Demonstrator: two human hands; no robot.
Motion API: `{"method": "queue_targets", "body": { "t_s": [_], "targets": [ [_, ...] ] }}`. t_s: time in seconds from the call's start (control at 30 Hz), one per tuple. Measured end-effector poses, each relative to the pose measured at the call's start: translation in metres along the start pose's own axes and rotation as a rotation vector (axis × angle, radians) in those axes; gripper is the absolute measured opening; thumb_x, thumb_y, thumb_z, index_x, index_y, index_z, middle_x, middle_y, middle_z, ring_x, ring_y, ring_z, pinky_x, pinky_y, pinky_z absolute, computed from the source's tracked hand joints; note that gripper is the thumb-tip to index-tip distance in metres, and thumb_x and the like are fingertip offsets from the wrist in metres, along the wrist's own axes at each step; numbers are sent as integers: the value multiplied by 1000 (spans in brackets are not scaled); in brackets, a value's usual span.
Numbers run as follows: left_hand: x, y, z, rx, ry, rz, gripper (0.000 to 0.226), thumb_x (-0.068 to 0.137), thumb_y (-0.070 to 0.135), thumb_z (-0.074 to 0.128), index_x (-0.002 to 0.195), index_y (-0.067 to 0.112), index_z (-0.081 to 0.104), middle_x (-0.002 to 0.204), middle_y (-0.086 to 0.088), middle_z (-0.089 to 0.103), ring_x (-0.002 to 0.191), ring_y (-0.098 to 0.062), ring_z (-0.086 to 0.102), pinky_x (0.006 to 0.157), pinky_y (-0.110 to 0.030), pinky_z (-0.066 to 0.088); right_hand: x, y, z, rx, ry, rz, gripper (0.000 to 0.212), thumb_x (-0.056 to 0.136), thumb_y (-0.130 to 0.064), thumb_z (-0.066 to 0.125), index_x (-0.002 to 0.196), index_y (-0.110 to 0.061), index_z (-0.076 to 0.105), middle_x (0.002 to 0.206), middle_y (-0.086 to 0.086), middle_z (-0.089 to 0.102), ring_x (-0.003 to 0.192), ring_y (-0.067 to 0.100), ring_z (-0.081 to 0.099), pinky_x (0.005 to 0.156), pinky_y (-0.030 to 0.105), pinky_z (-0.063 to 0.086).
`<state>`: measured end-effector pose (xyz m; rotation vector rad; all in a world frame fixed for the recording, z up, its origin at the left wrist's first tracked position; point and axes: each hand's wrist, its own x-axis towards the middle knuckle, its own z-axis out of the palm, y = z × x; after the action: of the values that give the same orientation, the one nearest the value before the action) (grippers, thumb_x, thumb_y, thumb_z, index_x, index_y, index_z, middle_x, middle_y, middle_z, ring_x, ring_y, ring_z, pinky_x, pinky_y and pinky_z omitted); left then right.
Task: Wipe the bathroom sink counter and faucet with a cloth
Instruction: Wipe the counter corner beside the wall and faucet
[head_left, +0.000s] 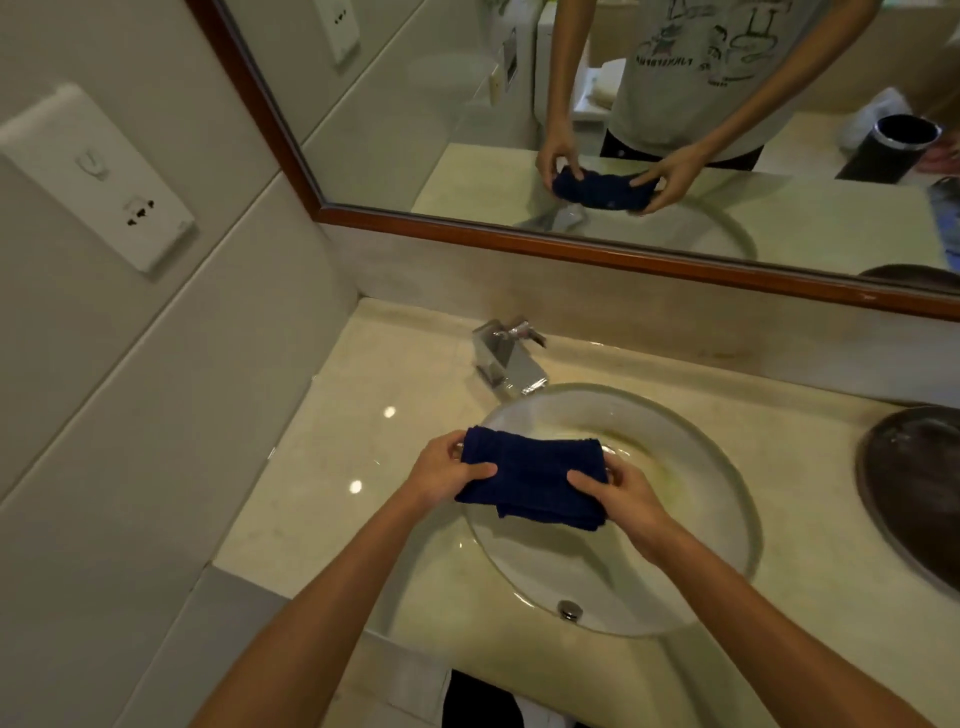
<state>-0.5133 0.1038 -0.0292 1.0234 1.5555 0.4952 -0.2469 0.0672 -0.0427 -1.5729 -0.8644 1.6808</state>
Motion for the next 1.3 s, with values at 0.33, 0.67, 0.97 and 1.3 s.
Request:
{"method": "queue_targets", "body": {
  "t_s": [0.33, 0.67, 0.97, 1.3],
  "targets": [
    [53, -4, -147, 110, 264, 112, 56, 86, 1, 76, 137, 13, 56, 117, 1, 64, 100, -11, 62, 67, -1, 47, 64, -44, 174, -64, 116, -70, 35, 87, -13, 80, 120, -17, 67, 109, 0, 76, 92, 11, 74, 76, 27, 62],
    [132, 64, -230, 445, 481, 219, 68, 89, 34, 75, 145, 9, 48, 144, -13, 53, 134, -30, 49, 108, -38, 41, 145, -165, 216, -552, 291, -240, 84, 81, -56, 77, 148, -15, 48, 129, 2, 64, 109, 19, 65, 97, 46, 56],
    [213, 36, -186, 719, 416, 486, 47, 102, 38, 54, 140, 11, 57, 138, -11, 55, 127, -29, 48, 105, -43, 43, 146, -138, 144, -1127, 390, -632, 33, 92, -32, 67, 119, -15, 70, 116, 4, 66, 108, 21, 54, 86, 42, 52],
    [281, 27, -214, 1215, 250, 569, 53, 99, 57, 48, 143, 27, 51, 143, -9, 49, 130, -37, 42, 100, -50, 37, 162, -109, 119, -1160, 264, -742, 41, 94, -38, 55, 128, -15, 63, 126, 10, 53, 112, 33, 56, 86, 46, 52]
  ]
}}
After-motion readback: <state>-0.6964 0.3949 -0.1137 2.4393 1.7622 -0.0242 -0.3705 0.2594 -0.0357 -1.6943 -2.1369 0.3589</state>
